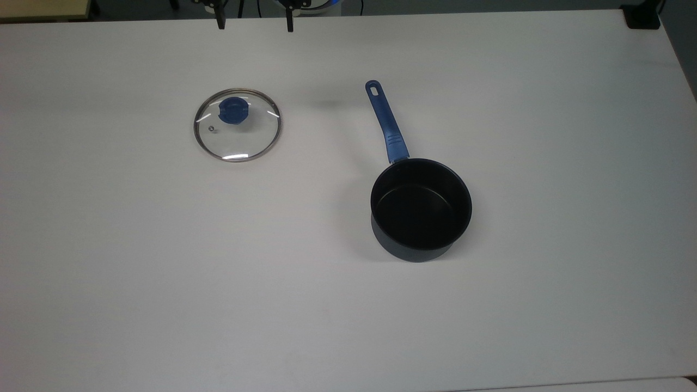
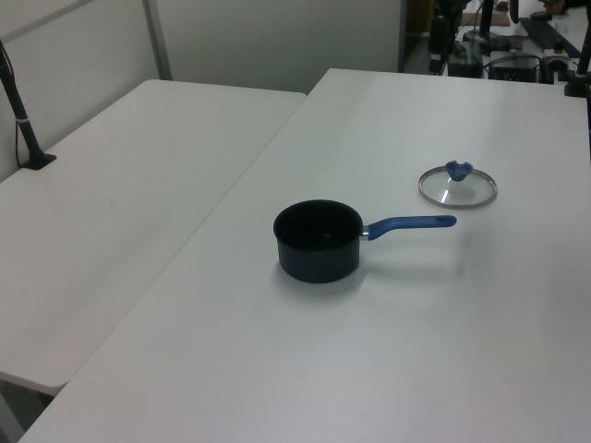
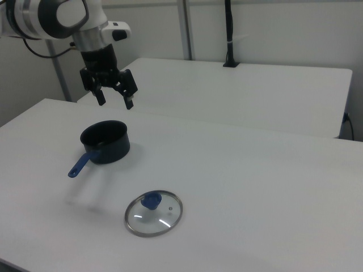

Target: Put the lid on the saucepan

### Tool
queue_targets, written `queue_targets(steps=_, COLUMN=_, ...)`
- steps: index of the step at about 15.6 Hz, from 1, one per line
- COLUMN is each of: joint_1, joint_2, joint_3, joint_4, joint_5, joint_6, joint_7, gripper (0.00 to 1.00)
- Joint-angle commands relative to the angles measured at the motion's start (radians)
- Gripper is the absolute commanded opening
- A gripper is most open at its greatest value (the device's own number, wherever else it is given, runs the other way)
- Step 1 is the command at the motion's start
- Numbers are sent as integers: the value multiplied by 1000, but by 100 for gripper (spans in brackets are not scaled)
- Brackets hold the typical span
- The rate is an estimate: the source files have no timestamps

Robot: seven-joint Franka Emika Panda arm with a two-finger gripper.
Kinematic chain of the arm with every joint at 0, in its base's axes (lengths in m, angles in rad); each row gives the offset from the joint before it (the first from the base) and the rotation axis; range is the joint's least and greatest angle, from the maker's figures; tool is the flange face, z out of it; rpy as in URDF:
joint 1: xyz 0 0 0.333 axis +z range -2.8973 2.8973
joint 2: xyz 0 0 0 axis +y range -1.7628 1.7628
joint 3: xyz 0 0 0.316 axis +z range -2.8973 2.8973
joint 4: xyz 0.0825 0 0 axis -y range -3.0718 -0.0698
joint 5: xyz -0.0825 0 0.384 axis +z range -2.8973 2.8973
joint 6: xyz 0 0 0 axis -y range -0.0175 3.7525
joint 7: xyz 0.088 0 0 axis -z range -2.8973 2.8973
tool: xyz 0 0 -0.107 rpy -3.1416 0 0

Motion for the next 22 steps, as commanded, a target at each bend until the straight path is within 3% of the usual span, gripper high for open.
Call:
queue_targets(steps=1, joint_1=-32, joint_2=-8, joint_3=-8, joint_4=-42, joint_5=-73, joint_6=-35, joint_7=-270, gripper=100)
queue_targets(steps=3, joint_1=-41, joint_2=6, joint_3=-10, joint_4=-110, joint_5=-140, joint_6=16, joint_7=-254, gripper=100)
queue_targets(steps=7, joint_1=-98, joint_2=3, joint_3=-11, joint_4=-350, joint_5=-157, joint_6=298, joint_7=-192, gripper=100)
queue_targets(steps=9, joint_1=-110, joint_2=10, joint_3=-11, joint_4=-418, joint_5=-160, joint_6=371, joint_7=-191, gripper=100)
queue_targets(steps=12, joint_1=-121, joint_2=33, joint_3=-10, joint_4=-473, joint_5=-157, joint_6=383, joint_7=-191, gripper=100)
queue_targets(steps=22, joint_1=-113, joint_2=181, joint_3=-8, joint_4=-513, joint_5=-116, joint_6=589, joint_7=-94, gripper=99)
